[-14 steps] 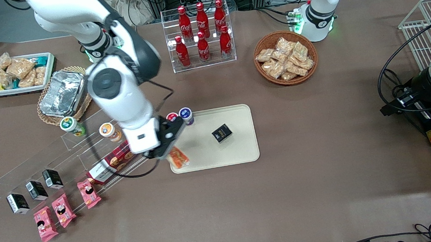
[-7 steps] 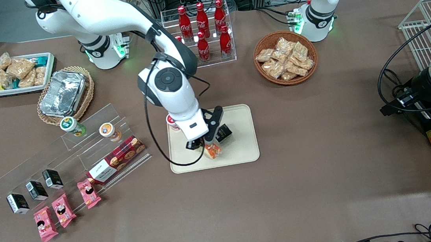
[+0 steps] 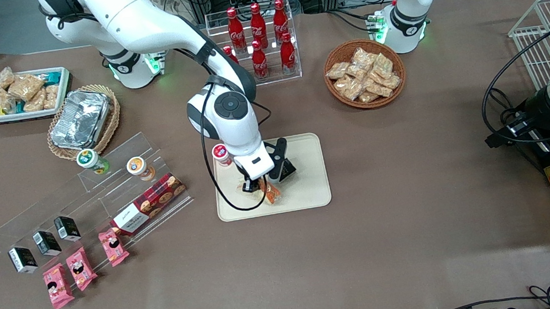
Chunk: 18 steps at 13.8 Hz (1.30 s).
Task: Place sandwich on tray
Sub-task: 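Carry the sandwich over the cream tray beside the black box, then lower the sandwich onto the tray, open the right gripper and withdraw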
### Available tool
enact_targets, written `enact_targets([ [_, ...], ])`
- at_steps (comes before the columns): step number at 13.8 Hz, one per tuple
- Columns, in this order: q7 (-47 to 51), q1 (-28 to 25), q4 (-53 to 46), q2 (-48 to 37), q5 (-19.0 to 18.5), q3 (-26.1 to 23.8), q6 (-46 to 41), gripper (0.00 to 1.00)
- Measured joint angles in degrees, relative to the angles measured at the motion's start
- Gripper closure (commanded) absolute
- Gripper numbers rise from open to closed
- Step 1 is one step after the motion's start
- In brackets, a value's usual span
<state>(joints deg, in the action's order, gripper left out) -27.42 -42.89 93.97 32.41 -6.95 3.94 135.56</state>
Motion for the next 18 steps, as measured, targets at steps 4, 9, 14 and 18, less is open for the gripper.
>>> enact_targets([
  [4,0.22,0.01,1.79,2.31,0.0,0.05,3.97,0.5],
  [9,0.32,0.24,1.61,3.14,0.1,0.14,5.29,0.0],
  [14,0.83,0.81,0.7,0.33,8.03,0.73,5.17,0.0],
  [18,0.78,6.39,0.33,-5.54,14.49,1.32,0.18,0.0],
])
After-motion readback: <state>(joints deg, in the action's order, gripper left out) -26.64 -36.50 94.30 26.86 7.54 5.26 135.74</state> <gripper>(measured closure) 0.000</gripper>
